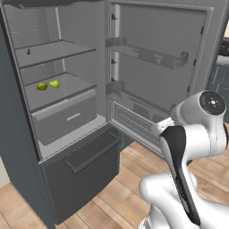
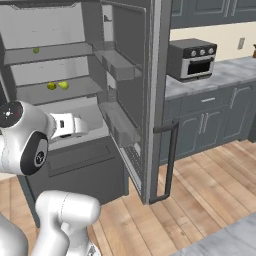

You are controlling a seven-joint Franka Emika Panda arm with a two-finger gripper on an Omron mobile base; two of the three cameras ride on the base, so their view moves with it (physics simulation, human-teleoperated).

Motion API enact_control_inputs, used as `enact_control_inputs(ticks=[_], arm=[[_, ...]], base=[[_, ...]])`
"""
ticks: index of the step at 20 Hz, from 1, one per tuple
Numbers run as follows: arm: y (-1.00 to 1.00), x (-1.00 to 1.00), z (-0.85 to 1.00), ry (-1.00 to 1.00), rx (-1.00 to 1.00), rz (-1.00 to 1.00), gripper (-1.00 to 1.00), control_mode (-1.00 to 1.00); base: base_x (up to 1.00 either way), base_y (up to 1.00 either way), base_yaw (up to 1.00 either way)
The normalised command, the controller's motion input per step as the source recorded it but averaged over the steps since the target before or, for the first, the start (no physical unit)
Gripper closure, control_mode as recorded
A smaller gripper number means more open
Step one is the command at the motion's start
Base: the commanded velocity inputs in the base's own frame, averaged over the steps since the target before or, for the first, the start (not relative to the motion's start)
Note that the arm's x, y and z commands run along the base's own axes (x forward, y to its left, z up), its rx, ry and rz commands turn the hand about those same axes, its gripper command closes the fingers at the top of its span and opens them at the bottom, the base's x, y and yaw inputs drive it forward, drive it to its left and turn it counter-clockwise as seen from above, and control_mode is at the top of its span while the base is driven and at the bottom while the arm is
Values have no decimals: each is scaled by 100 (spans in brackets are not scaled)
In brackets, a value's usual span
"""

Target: Place the pear in the correct fridge rack based on whether it is a fruit or vegetable. Finally, close the fridge door.

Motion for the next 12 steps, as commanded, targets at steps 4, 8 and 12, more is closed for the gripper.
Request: enact_control_inputs(ticks=[4, 8, 12], arm=[[0, 0, 0, 0, 0, 0, -100, -100], [-3, 0, 0, 0, 0, 0, -100, -100], [-7, 0, 0, 0, 0, 0, -100, -100]], base=[[0, 0, 0], [0, 0, 0], [0, 0, 0]])
